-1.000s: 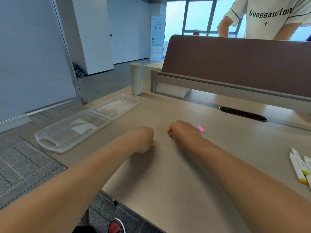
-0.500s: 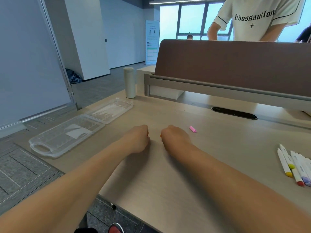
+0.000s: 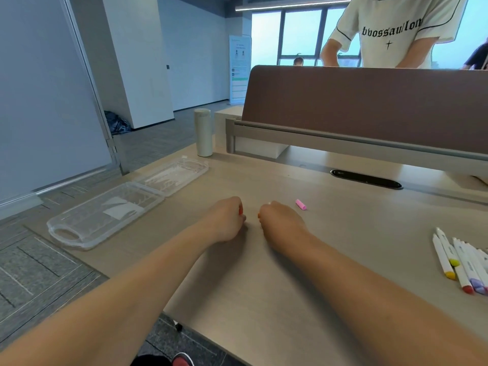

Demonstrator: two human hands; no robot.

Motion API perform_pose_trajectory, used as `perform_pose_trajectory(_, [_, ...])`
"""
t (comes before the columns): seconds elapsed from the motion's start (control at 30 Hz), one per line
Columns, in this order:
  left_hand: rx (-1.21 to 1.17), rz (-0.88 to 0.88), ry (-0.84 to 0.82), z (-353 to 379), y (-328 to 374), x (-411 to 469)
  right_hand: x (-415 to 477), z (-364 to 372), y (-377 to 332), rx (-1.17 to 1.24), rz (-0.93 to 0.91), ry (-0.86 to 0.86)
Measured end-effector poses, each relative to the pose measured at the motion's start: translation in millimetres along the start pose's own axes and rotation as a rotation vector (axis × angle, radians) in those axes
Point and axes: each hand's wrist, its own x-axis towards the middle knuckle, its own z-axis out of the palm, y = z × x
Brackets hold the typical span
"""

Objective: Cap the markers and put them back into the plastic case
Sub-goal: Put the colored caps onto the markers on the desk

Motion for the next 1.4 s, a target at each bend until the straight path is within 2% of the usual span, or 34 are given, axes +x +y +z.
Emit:
perform_pose_trajectory(0.1, [-0.026, 0.013, 0.022, 6.0, 5.2, 8.1, -0.6, 6.0, 19.1, 0.011, 0.015, -0.007])
perform_pose_trajectory(0.23, [-0.017, 0.035, 0.03, 17.4, 14.7, 18.8, 6.3, 3.2, 33.8, -0.09, 0.013, -0.169])
perform_pose_trajectory(0.37, [-0.016, 0.064, 0.033, 25.4, 19.2, 25.9, 12.8, -6.7, 34.5, -0.072, 0.072, -0.281])
perform_pose_trajectory(0.5, [-0.01, 0.073, 0.041, 26.1, 20.8, 29.6, 7.3, -10.3, 34.9, -0.092, 0.043, -0.272])
perform_pose_trajectory(0.6, [-0.008, 0.091, 0.054, 26.7, 21.0, 31.6, 1.9, -2.6, 43.5, -0.036, 0.0, -0.147])
perform_pose_trajectory(0.83, [0.005, 0.263, 0.105, 30.5, 29.5, 46.6, 8.6, -11.6, 83.3, 0.254, 0.257, 0.071])
perform_pose_trajectory(1.13, [0.281, 0.305, -0.106, 33.5, 38.0, 76.2, 16.7, -22.6, 94.9, 0.269, 0.315, 0.031])
perform_pose_trajectory(1.4, [0.363, 0.336, -0.089, 43.0, 51.5, 79.0, 25.5, -21.5, 101.8, 0.202, 0.35, -0.087])
